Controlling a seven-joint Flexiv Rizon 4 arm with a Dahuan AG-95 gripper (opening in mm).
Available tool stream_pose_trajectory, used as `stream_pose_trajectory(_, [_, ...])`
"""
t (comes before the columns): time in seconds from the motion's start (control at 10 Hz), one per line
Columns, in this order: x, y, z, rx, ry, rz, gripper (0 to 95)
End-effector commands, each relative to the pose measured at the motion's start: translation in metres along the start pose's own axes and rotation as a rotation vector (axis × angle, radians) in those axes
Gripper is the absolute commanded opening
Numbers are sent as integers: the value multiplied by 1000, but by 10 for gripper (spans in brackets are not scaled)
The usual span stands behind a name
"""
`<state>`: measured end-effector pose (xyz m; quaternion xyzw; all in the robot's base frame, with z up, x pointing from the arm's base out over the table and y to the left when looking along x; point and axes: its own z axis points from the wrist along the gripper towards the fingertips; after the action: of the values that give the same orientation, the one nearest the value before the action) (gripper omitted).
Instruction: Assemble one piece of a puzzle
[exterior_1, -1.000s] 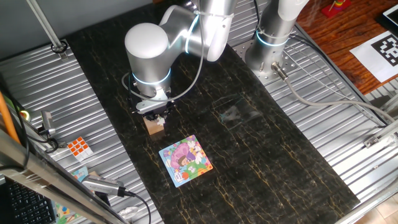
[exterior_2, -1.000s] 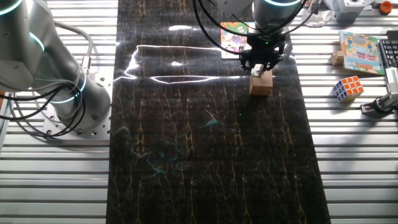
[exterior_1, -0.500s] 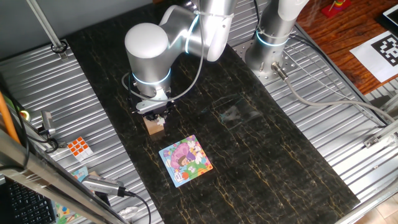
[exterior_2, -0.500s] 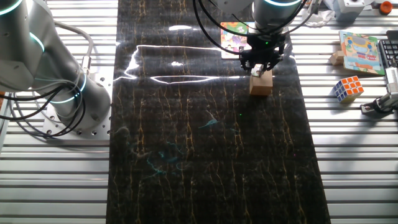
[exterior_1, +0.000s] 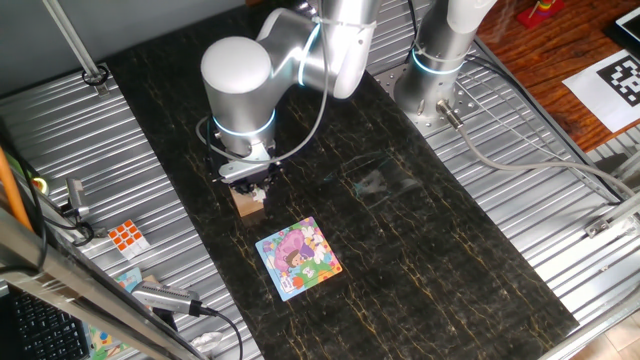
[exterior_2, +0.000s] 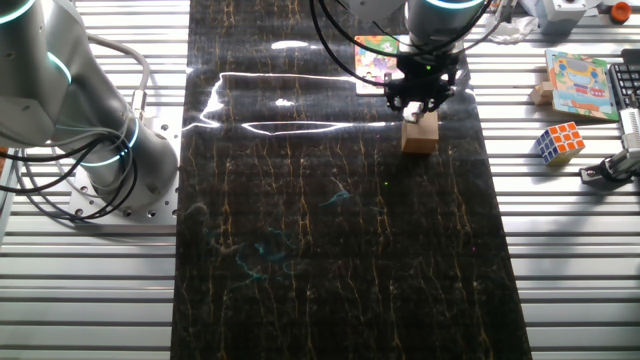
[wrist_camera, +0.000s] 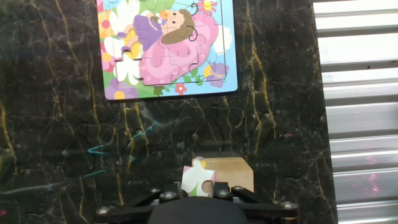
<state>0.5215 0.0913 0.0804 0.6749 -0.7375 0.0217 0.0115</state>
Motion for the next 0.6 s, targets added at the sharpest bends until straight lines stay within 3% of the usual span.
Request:
stream_pose_trajectory(0.1, [-1, 0, -2, -4, -4, 4, 0])
stream_pose_trajectory(0.6, [-1, -1, -1, -2, -7, 6, 0])
